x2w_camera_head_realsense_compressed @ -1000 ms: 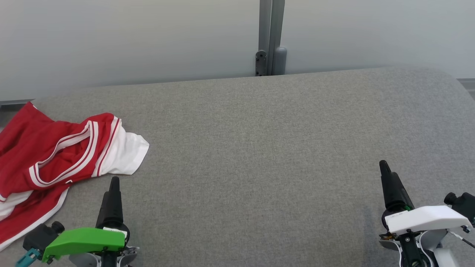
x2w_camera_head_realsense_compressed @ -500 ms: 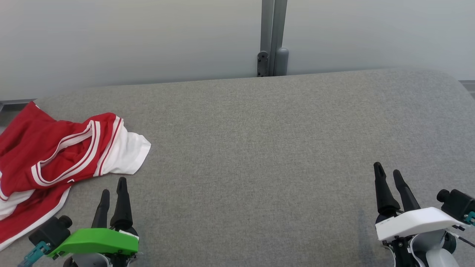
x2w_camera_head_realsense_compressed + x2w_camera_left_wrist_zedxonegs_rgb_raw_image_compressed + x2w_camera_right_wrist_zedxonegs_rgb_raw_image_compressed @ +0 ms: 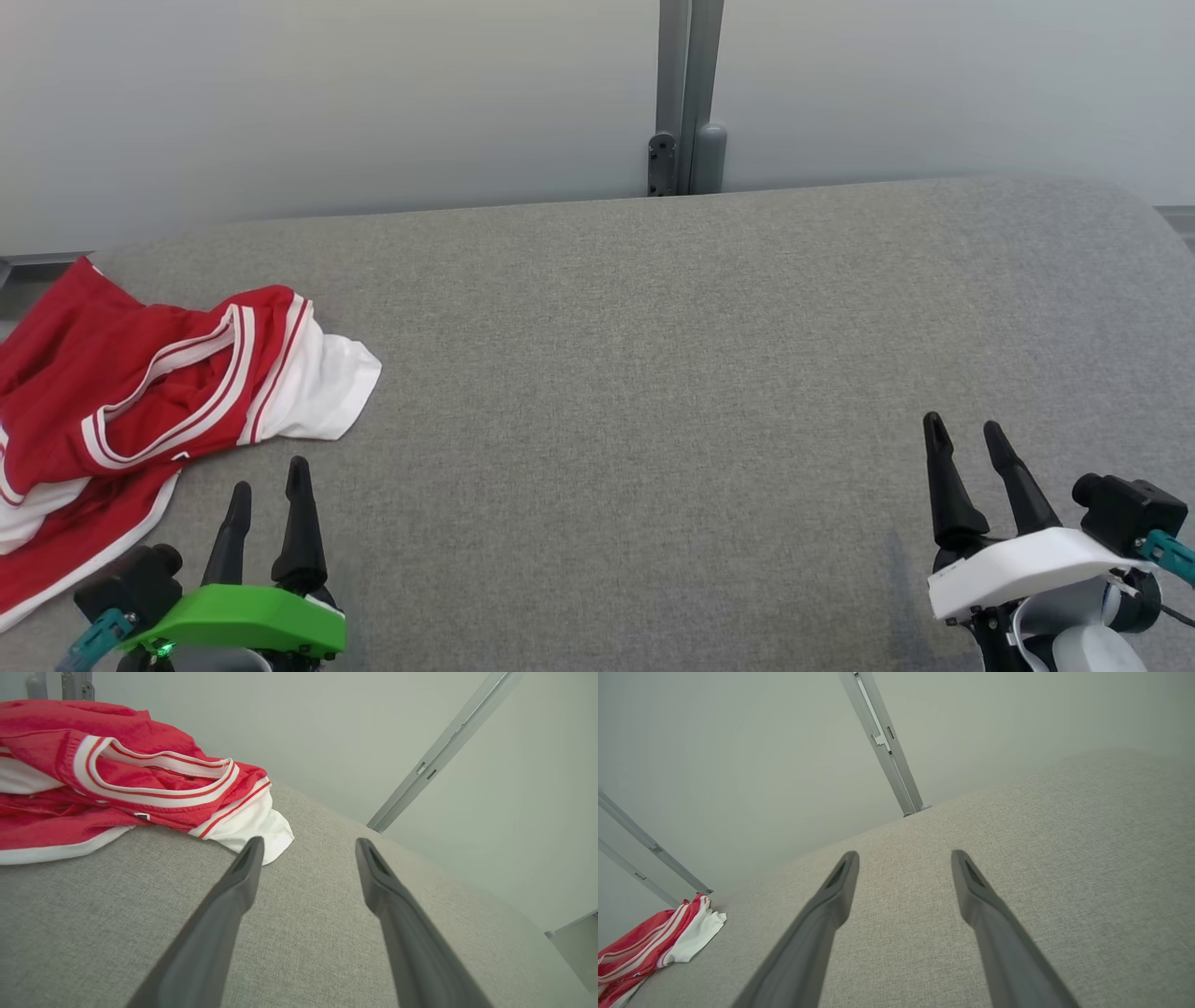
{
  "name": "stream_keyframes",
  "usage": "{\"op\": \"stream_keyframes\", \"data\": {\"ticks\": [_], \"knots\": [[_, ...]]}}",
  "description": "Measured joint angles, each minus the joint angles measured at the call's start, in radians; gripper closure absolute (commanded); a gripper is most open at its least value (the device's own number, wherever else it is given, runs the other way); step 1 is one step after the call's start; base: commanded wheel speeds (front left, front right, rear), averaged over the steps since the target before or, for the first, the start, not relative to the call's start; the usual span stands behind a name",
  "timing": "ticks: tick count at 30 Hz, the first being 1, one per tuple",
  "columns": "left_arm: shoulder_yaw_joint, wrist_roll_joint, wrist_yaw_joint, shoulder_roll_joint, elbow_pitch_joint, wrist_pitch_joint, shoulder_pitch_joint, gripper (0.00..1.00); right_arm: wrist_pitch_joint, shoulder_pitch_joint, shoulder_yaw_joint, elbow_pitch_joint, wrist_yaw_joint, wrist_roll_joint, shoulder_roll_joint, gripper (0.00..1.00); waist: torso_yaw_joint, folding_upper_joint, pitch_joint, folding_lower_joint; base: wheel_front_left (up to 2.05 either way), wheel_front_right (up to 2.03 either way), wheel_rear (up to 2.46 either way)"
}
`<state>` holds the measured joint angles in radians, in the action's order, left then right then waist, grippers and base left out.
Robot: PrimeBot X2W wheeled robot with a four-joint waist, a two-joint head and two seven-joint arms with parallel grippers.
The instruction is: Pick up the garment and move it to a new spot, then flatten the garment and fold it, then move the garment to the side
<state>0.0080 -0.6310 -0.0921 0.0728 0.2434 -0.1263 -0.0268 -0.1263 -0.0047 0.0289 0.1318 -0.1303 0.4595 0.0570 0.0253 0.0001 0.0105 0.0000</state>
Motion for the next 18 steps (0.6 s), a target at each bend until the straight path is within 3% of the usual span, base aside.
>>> {"op": "stream_keyframes", "data": {"ticks": [18], "knots": [[0.004,0.209,-0.004,0.006,0.006,-0.05,0.018,0.0,-0.049,0.011,0.004,0.014,0.0,-0.21,0.013,0.0,0.006,0.0,0.003,0.0,0.0,0.0,0.0]]}}
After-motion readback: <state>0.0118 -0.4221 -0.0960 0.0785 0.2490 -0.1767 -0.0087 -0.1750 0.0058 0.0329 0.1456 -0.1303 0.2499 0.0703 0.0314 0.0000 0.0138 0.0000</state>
